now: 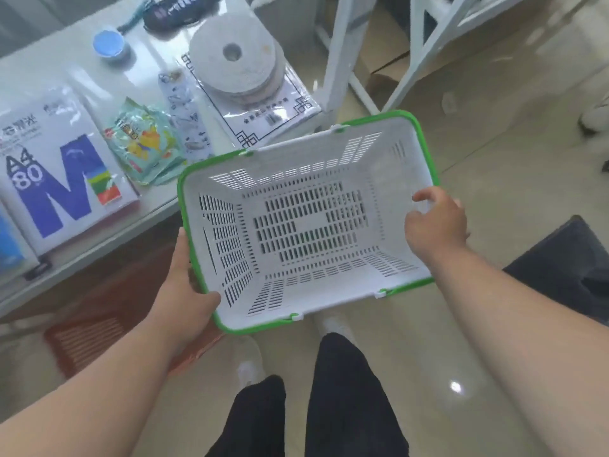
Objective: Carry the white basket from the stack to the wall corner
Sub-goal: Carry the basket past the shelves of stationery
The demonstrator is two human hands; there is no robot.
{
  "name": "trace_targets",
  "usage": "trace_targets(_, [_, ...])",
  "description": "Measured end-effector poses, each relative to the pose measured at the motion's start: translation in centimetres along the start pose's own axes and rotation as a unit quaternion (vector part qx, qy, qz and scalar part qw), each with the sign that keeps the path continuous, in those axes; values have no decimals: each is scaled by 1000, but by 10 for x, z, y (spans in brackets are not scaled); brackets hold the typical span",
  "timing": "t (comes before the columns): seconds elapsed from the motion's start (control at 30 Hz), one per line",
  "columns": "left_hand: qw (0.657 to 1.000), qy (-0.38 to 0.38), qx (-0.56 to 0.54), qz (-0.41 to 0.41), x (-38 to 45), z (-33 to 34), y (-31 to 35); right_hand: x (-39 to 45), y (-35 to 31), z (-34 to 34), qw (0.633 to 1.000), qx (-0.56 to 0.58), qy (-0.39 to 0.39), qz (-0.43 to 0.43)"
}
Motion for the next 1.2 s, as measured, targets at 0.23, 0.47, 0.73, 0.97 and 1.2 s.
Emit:
trace_targets(0.23, [986,71,-124,-81,6,44,-58,55,-40,71,986,-12,-91,-136])
trace_targets(0.47, [980,76,-112,-148,35,88,-95,91,-25,127,961,-62,-184,-198])
trace_targets(0.73, [984,44,-78,-155,77,125,-126,117,18,182,951,-125,-229,-166])
trace_targets(0.97, [990,39,-15,-131,95,150,-143,111,57,208,951,-142,-215,-168])
trace_targets(1.2, [984,45,-67,-161,112,172,-157,120,67,235,968,-105,-209,-86])
Point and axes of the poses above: each hand's wrist, its own x-axis towards the middle knuckle, its own z-axis out of the palm, y = z × x, the point moved 1 cm from there along x, towards the middle knuckle, and after that the axes turned 5 degrees about -z, right-handed, at the moved point
